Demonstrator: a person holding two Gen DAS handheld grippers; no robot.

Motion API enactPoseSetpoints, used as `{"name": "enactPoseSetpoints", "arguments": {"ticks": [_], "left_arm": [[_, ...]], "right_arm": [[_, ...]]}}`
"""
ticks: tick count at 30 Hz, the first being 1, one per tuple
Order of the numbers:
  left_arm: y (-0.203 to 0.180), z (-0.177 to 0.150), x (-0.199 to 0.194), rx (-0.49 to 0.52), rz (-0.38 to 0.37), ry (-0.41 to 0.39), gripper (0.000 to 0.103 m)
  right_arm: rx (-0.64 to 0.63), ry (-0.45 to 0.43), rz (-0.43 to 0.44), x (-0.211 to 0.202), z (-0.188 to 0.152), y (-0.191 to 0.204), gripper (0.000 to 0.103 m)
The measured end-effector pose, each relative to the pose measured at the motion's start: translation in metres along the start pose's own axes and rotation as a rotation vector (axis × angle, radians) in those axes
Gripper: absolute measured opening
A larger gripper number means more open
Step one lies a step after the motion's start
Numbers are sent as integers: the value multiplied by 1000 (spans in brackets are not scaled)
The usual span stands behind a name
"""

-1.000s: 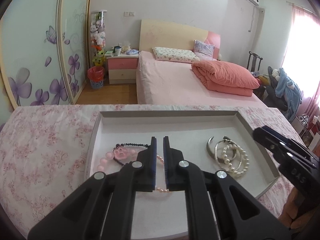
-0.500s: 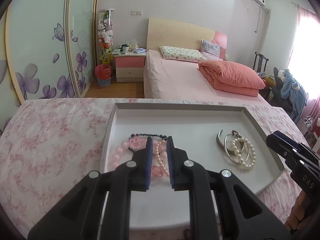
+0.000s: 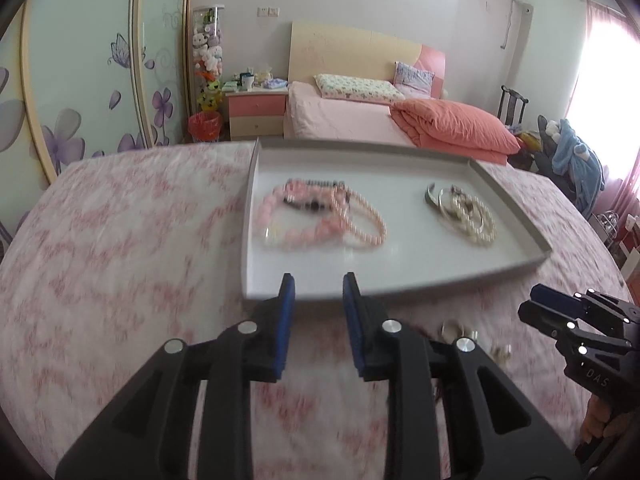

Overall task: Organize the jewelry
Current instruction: 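Grasp the dark red bead necklace with the left gripper while the right gripper grasps a pearl stud earring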

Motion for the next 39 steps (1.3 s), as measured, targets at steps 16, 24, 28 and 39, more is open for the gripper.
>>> {"name": "enactPoseSetpoints", "arguments": {"ticks": [16, 24, 28, 39], "left_arm": [[-12, -17, -10, 30, -38, 29, 33], [-32, -25, -10, 74, -78, 56, 50], [-45, -28, -11, 114, -85, 61, 58], [-73, -40, 7, 199, -39, 132, 68]], "right_arm": [[-87, 115, -14, 18, -21, 24, 22], [-8, 90, -129, 10, -17, -9, 14], [87, 62, -193, 3, -14, -40, 14], [111, 57, -205, 2, -13, -48, 14]]}}
Point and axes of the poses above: each gripper's, at about its wrist camera, not at the fingertips, and x roughly the way its jaws point, y to its left, z to its top, the point moved 3 cm from there along x, roughly the way its jaws point, and after that the axes turned 11 degrees about z, right-handed, at the moved point
